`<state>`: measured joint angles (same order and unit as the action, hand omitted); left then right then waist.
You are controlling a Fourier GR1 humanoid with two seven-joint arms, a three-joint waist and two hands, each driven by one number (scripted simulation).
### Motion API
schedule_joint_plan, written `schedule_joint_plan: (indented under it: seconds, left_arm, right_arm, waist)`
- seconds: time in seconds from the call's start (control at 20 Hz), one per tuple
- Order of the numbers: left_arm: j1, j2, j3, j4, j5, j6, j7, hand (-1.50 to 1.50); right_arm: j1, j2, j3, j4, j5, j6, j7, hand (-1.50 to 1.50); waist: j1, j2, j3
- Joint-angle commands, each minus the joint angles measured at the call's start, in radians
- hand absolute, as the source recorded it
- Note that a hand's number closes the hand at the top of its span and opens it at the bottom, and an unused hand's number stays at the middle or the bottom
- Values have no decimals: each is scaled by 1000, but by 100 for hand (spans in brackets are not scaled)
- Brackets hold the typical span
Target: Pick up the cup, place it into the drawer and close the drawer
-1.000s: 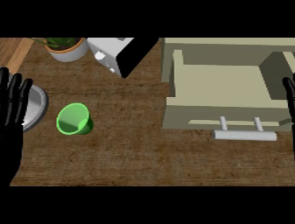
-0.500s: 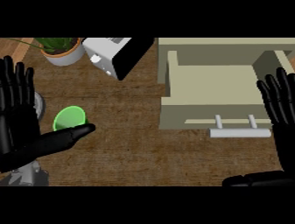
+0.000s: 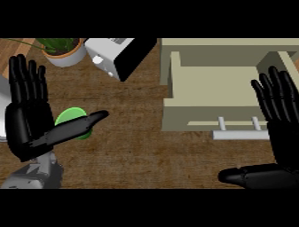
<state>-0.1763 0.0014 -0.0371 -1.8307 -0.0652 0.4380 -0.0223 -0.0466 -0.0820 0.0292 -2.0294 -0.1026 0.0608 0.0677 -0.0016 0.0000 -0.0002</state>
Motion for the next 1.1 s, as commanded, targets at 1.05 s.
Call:
schedule_joint_plan:
  seconds: [1.05]
  left_arm:
    - [70,20,52,151,82,42,-58,-150]
  right_arm:
    - [-74,13,-49,-3,-8,3,37,-150]
  waist:
    - [2,0,0]
